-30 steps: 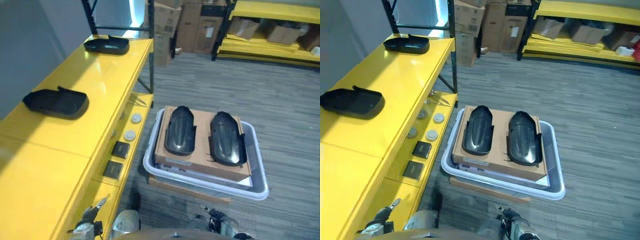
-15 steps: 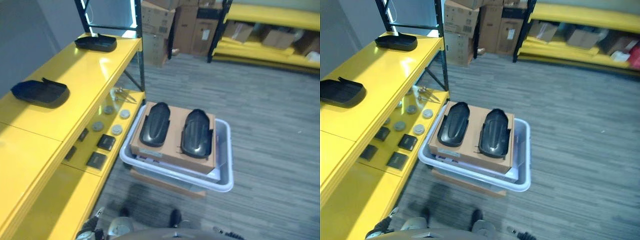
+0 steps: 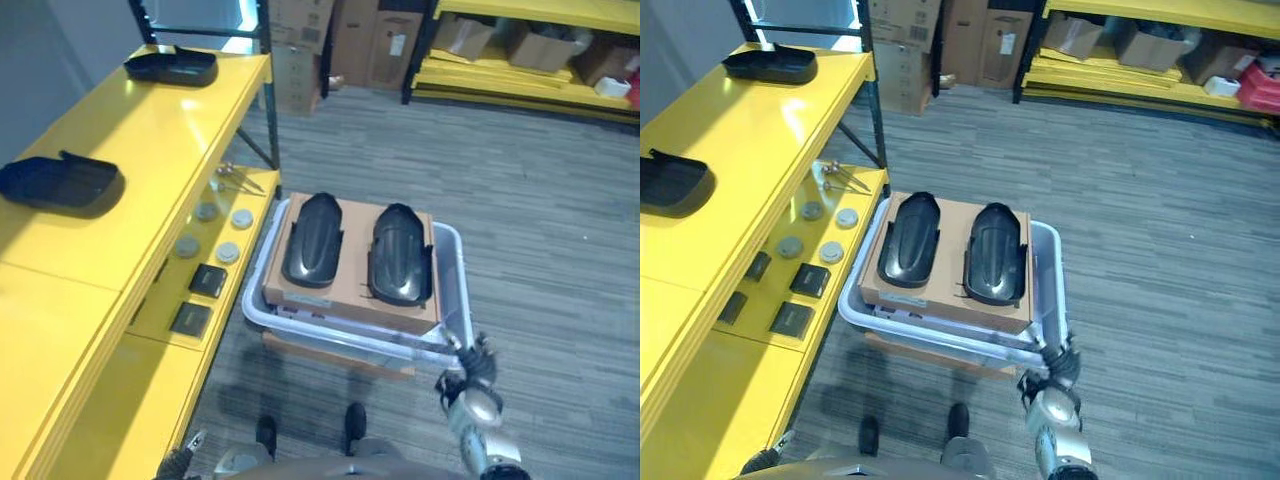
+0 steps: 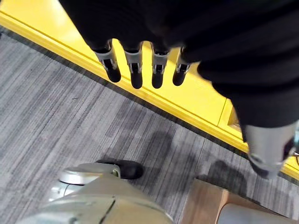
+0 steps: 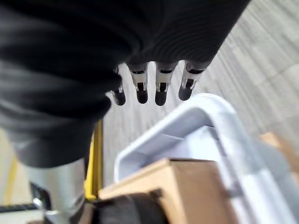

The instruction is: Move parts from the plastic box to the shelf.

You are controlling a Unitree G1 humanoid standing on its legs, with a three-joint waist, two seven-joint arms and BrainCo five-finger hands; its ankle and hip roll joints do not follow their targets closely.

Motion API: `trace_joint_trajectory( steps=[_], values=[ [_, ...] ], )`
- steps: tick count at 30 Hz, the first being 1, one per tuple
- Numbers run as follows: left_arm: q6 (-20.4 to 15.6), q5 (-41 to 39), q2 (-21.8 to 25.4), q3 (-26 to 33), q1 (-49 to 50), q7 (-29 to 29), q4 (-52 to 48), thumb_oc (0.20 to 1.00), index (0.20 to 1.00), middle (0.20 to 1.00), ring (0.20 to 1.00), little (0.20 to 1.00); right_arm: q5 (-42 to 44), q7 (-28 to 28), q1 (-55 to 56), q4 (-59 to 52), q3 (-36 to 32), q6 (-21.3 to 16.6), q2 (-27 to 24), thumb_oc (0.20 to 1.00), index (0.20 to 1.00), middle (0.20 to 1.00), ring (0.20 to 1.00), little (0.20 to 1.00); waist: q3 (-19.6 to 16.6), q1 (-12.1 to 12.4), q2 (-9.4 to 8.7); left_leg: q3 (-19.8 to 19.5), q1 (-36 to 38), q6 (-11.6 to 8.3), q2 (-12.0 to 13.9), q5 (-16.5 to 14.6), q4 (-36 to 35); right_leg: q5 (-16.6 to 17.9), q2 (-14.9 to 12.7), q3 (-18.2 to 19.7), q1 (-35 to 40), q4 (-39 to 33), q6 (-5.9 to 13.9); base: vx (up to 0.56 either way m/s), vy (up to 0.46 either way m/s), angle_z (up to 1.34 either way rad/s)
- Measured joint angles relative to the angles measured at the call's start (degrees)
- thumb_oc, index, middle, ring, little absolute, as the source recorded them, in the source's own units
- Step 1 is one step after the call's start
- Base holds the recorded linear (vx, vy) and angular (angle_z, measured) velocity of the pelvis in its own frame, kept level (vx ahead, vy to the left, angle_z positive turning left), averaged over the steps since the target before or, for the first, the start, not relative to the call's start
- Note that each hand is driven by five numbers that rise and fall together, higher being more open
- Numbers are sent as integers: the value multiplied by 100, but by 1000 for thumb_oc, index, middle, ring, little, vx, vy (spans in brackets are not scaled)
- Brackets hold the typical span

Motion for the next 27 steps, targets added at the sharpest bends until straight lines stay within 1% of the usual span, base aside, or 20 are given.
trace_joint_trajectory(
  steps=[3, 4, 5, 7, 9, 10, 11, 12, 13, 14, 15, 16, 17, 18, 19, 21, 22, 24, 27],
  values=[
    [-94, -7, -8, 153, -19, -2, -9, 1000, 1000, 1000, 1000, 1000, -434, -350, 48, -1046, -411, -238, -273, 1000, 1000, 1000, 1000, 1000, -3, -177, 0, 107, 24, 19, 5, -34, -3, 17, 10, 106, -37, 2, 15, 7, 28, -22],
    [-111, -8, -9, 233, -23, -2, -12, 1000, 1000, 1000, 1000, 1000, -515, -463, 11, -1176, -539, -347, -352, 1000, 1000, 1000, 1000, 1000, -5, -220, -15, 155, 57, 17, 10, -45, -2, 17, 16, 137, -27, 1, 16, 33, 22, -20],
    [-116, -10, -5, 253, -51, -2, -12, 1000, 1000, 1000, 1000, 1000, -624, -579, -32, -1299, -688, -360, -427, 1000, 1000, 1000, 1000, 1000, 1, -252, -28, 199, 119, 9, 18, -68, -3, 17, 32, 201, 9, 1, 16, 38, 14, -21],
    [-116, -10, -9, 317, -64, -7, 5, 1000, 1000, 1000, 1000, 1000, -665, -717, -36, -1412, -1031, -370, -577, 1000, 1000, 1000, 1000, 1000, -11, -288, -22, 212, 243, -9, 33, -130, -36, -86, 32, 218, 114, -24, 101, 68, 11, -13],
    [-114, -5, -9, 413, -66, -10, 11, 1000, 1000, 1000, 1000, 1000, -667, -748, -18, -1359, -1284, -333, -630, 1000, 1000, 1000, 1000, 1000, -24, -304, -41, 235, 305, -58, 50, -169, -37, -149, 23, 216, 141, -38, 59, 131, -8, -9],
    [-86, -2, -3, 460, -60, -14, 29, 1000, 1000, 1000, 1000, 1000, -674, -709, -14, -1342, -1425, -195, -722, 1000, 1000, 1000, 1000, 1000, -39, -297, -36, 271, 320, -61, 65, -204, -37, -174, 25, 207, 140, -39, 58, 132, -18, -20],
    [-82, 5, 4, 462, -51, -17, 99, 1000, 1000, 1000, 1000, 1000, -849, -515, -44, -1311, -1605, -30, -928, 1000, 1000, 1000, 1000, 1000, -54, -283, -17, 318, 308, -47, 78, -217, -36, -181, 24, 198, 133, -38, 69, 47, -4, -20],
    [-80, 33, 6, 436, -35, -44, 139, 1000, 1000, 1000, 1000, 1000, -949, -357, -191, -997, -1509, 138, -1213, 1000, 1000, 1000, 1000, 1000, -53, -270, -18, 320, 282, -46, 84, -217, -35, -181, 29, 196, 127, -38, 68, 3, 1, -12],
    [-80, 55, 6, 433, -36, -49, 139, 1000, 1000, 1000, 1000, 1000, -959, -312, -227, -922, -1486, 175, -1261, 1000, 1000, 1000, 1000, 1000, -54, -262, -18, 317, 274, -47, 83, -217, -35, -181, 29, 196, 122, -38, 68, -173, 52, -1],
    [-86, 123, 18, 400, -28, -72, 103, 1000, 1000, 1000, 1000, 1000, -1000, -269, -347, -724, -1394, 240, -1364, 1000, 1000, 1000, 1000, 1000, -61, -181, 1, 313, 146, -48, 78, -206, 42, -176, 16, 194, -6, -35, 68, -197, 47, -1],
    [-89, 183, 68, 212, -52, -74, 56, 1000, 1000, 1000, 1000, 1000, -1003, -273, -516, -540, -1270, 283, -1494, 1000, 1000, 1000, 1000, 1000, -54, -113, 23, 319, -64, -25, 66, -209, 155, -169, -1, 191, -140, -32, 68, -334, 46, 2],
    [-100, 219, 109, 79, -133, -87, 9, 1000, 1000, 1000, 1000, 1000, -1000, -277, -766, -273, -1194, 286, -1628, 1000, 1000, 1000, 1000, 1000, -34, -55, 13, 301, -354, 0, 21, -170, 335, -37, -58, 178, -354, -3, 72, -294, -2, 10],
    [-100, 220, 141, -68, -271, -109, 10, 1000, 1000, 1000, 1000, 1000, -994, -294, -1024, -29, -1113, 296, -1784, 1000, 1000, 1000, 1000, 1000, 74, 14, 59, 260, -571, 30, -31, -142, 462, 142, -83, 171, -516, 4, 85, -293, -8, 19],
    [-101, 214, 153, -151, -395, -130, 0, 1000, 1000, 1000, 1000, 1000, -974, -352, -1337, 206, -1033, 307, -1922, 1000, 1000, 1000, 1000, 1000, 190, 67, 94, 221, -836, 53, -59, -146, 623, 240, -121, 139, -687, 7, 83, -175, -15, 33],
    [-104, 216, 211, -474, -725, -148, -7, 1000, 1000, 1000, 1000, 1000, -849, -464, -1986, 598, -921, 357, -2234, 1000, 1000, 1000, 1000, 1000, 521, 128, 199, 147, -1243, 82, -108, -149, 895, 348, -182, 57, -931, 5, 55, -167, -23, 31],
    [-103, 211, 203, -487, -969, -160, -20, 1000, 1000, 1000, 1000, 1000, -735, -587, -2603, 725, -869, 430, -2358, 1000, 1000, 1000, 1000, 1000, 877, 322, 337, 109, -1456, 85, -136, -102, 970, 430, -212, 35, -1088, 5, 52, -125, -12, 20],
    [-103, 210, 242, -555, -1049, -161, -106, 1000, 1000, 1000, 1000, 1000, -635, -669, -2977, 860, -826, 427, -2391, 1000, 1000, 1000, 1000, 1000, 1135, 390, 404, 48, -1561, 47, -139, -93, 1036, 441, -215, 9, -1139, 3, 26, -45, 12, 18],
    [-92, 207, 273, -581, -1090, -175, -160, 1000, 1000, 1000, 1000, 1000, -533, -737, -3186, 930, -826, 512, -2404, 1000, 1000, 1000, 1000, 1000, 1375, 475, 476, -78, -1625, 15, -146, -48, 979, 421, -222, -111, -1156, 3, 1, -19, 30, 33],
    [-67, 207, 297, -613, -956, -220, -152, 1000, 1000, 1000, 1000, 1000, -404, -774, -3159, 1032, -829, 566, -2402, 1000, 1000, 1000, 1000, 1000, 1440, 583, 458, -126, -1597, 11, -166, 41, 851, 414, -268, -142, -1154, 2, -8, -8, 61, 13]
  ],
)
